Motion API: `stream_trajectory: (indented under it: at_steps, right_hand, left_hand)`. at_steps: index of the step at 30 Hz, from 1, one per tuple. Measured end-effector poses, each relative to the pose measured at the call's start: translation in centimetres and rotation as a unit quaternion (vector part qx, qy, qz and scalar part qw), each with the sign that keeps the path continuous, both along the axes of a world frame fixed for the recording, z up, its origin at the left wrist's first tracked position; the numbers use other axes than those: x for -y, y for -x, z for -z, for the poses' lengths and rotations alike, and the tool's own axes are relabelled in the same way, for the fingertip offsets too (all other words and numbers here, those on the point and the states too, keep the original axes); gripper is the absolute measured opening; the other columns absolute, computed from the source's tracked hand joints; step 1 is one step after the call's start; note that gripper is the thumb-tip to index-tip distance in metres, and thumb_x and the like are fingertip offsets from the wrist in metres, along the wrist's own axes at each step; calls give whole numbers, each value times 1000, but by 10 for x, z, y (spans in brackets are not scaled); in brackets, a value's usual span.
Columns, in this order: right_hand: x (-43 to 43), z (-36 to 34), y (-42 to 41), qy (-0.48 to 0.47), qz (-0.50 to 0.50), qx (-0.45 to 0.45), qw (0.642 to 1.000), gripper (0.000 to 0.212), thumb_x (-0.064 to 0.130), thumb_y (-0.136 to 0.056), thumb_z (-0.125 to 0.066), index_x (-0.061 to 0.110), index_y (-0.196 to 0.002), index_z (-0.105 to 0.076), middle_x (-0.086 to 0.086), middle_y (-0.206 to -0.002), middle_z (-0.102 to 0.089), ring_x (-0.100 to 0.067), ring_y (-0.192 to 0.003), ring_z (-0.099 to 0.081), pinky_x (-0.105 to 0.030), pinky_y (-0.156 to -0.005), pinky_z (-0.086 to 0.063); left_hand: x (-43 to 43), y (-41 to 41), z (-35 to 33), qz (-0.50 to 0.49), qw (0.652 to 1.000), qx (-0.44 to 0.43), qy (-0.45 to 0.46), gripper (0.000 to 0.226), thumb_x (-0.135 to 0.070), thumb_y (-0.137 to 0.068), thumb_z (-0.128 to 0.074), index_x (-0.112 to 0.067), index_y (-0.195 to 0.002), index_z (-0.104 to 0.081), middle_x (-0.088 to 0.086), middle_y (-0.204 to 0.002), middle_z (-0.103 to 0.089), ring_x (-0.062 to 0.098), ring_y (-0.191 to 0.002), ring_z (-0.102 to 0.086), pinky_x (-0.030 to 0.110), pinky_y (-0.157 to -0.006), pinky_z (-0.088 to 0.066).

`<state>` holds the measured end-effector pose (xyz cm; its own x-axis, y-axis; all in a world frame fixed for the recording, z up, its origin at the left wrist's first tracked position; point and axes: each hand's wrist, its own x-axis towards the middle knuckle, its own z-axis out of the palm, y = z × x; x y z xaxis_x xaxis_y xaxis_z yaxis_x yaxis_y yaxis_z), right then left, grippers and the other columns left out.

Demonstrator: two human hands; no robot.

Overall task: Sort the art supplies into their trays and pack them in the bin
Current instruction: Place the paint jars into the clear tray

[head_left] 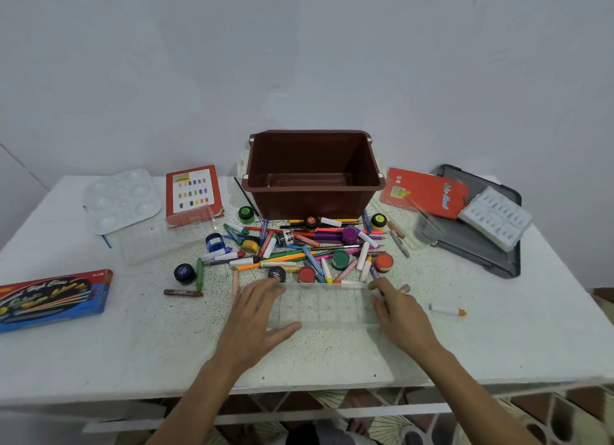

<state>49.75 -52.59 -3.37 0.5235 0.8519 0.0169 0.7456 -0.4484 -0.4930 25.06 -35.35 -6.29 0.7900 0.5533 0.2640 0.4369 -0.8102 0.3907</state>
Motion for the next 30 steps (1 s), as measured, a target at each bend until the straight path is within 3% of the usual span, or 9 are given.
stream_trajectory:
  at_steps: [4, 7, 10, 12, 14, 18, 23, 27, 30]
  right_hand:
    - [-6, -22, -2, -30, 59, 68, 995, 9, 27, -100, -51, 25, -95, -45, 13, -54, -41, -3, -46, -39, -24, -42, -20]
    - [-17, -35, -15, -59, 80, 83, 992, 10, 31, -98, -52, 23, -95, -47, 9, -70, -52, -10, -56, -49, -26, -45, -31]
    - [-30, -39, -30, -40, 78, 85, 992, 19, 29, -98, -54, 17, -112, -58, -5, -105, -60, -24, -91, -57, -35, -66, -50]
    - [-38, -35, -37, -7, 68, 92, 993, 31, 25, -97, -54, 17, -127, -55, -10, -121, -56, -28, -107, -53, -38, -76, -50]
    - [-44, -27, -40, 33, 56, 99, 993, 37, 24, -97, -54, 18, -133, -51, -12, -126, -54, -30, -110, -49, -40, -80, -49]
    - [-52, -15, -44, 59, 37, 101, 992, 38, 19, -96, -58, 16, -134, -53, -13, -122, -57, -33, -109, -47, -39, -84, -45]
    - [-49, -20, -44, -38, 32, 78, 996, 33, 13, -93, -61, 18, -125, -62, -12, -110, -59, -32, -97, -50, -37, -75, -45]
    - [-42, -34, -37, -132, 22, -34, 990, 37, 12, -90, -63, 29, -122, -66, -1, -103, -50, -13, -87, -53, -25, -75, -46]
    - [-35, -39, -29, -150, 10, -116, 982, 39, 7, -90, -62, 29, -121, -68, 0, -97, -46, -5, -88, -51, -12, -78, -45]
  left_hand:
    - [2, -1, -6, -4, 1000, 5, 4, 64, -67, -86, -57, -19, -127, -55, -1, -138, -51, 20, -129, -47, 21, -120, 0]
    - [2, -2, -8, -5, 1000, -4, 7, 64, -67, -84, -59, -19, -127, -56, 0, -137, -53, 21, -128, -49, 23, -120, 6]
    - [2, -2, -9, -11, 1000, -16, 17, 66, -70, -84, -57, -20, -128, -55, -1, -138, -52, 21, -130, -49, 24, -120, 8]
    - [3, -2, -11, -11, 999, -22, 23, 66, -70, -84, -56, -20, -128, -56, 0, -138, -52, 21, -129, -49, 24, -120, 8]
    - [3, -2, -12, -10, 999, -27, 25, 66, -70, -84, -56, -20, -128, -56, 0, -138, -52, 21, -129, -49, 23, -120, 8]
    - [4, -2, -13, -13, 999, -23, 36, 72, -74, -83, -54, -22, -132, -53, -1, -141, -48, 21, -130, -46, 22, -120, 5]
    - [2, -2, -16, -7, 999, -47, 23, 74, -74, -83, -56, -22, -135, -53, 1, -141, -48, 23, -130, -46, 27, -120, 11]
    - [2, -4, -14, -9, 998, -65, 13, 77, -75, -83, -54, -23, -139, -51, 3, -145, -45, 26, -132, -44, 29, -120, 13]
    - [1, -5, -13, -9, 997, -81, 6, 81, -75, -84, -52, -22, -144, -48, 3, -151, -40, 26, -135, -42, 31, -120, 14]
